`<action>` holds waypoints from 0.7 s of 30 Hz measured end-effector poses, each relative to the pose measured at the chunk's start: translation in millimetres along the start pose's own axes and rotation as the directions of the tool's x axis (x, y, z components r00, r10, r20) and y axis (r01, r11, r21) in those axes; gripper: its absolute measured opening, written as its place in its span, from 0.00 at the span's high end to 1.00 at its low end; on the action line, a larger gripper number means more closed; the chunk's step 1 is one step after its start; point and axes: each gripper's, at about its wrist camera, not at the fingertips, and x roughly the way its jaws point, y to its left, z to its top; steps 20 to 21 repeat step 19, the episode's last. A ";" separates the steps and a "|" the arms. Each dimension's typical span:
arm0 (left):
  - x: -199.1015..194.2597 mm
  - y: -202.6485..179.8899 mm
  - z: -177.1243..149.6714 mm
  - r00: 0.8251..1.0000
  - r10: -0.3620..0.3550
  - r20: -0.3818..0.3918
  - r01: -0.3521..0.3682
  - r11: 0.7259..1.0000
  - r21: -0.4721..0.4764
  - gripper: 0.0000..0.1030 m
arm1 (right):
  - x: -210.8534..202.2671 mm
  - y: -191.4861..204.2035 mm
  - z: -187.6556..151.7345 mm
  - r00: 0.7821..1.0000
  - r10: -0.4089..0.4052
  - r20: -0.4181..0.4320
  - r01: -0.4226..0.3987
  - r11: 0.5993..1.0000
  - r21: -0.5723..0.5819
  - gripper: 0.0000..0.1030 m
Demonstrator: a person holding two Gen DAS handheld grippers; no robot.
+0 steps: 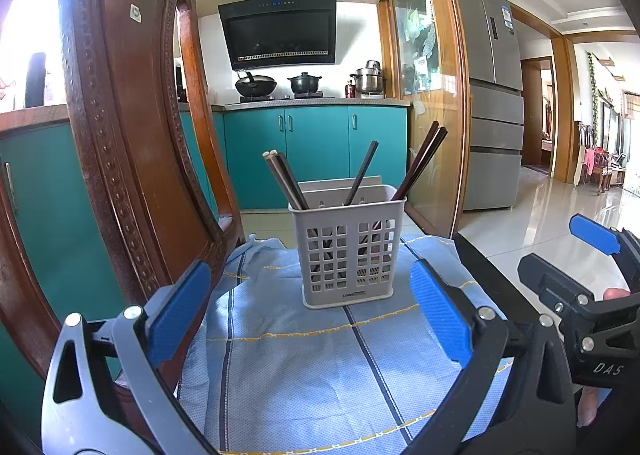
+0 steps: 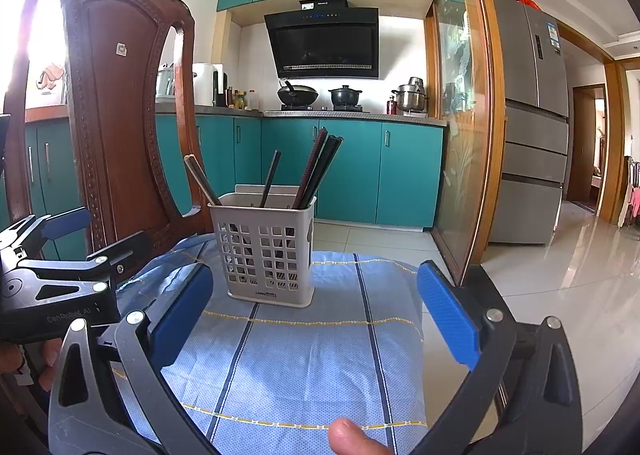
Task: Organize utensils
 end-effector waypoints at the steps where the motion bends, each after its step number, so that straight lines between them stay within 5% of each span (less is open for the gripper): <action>1: 0.0 0.6 0.1 1.000 -0.003 0.002 0.003 1.000 -0.004 0.03 | 0.1 -0.1 -0.3 1.000 0.001 0.000 -0.001 1.000 -0.001 0.03; 13: 2.3 4.4 -0.1 1.000 0.004 -0.025 -0.005 0.999 -0.034 0.03 | 11.3 -7.3 -7.9 1.000 0.011 -0.018 -0.011 1.000 0.015 0.03; 16: 5.6 5.6 -1.5 0.999 0.001 -0.049 -0.003 0.999 -0.044 0.03 | 51.8 -22.1 -17.9 0.987 0.005 -0.162 0.006 0.997 0.071 0.03; 18: 11.1 6.7 -2.0 0.997 0.005 -0.079 -0.008 0.999 -0.047 0.03 | 99.0 -32.6 -26.1 0.944 -0.008 -0.330 0.042 0.994 0.097 0.03; 21: 14.9 7.1 -2.7 0.995 0.005 -0.102 -0.010 0.999 -0.049 0.03 | 99.0 -32.6 -26.1 0.944 -0.008 -0.330 0.042 0.994 0.097 0.03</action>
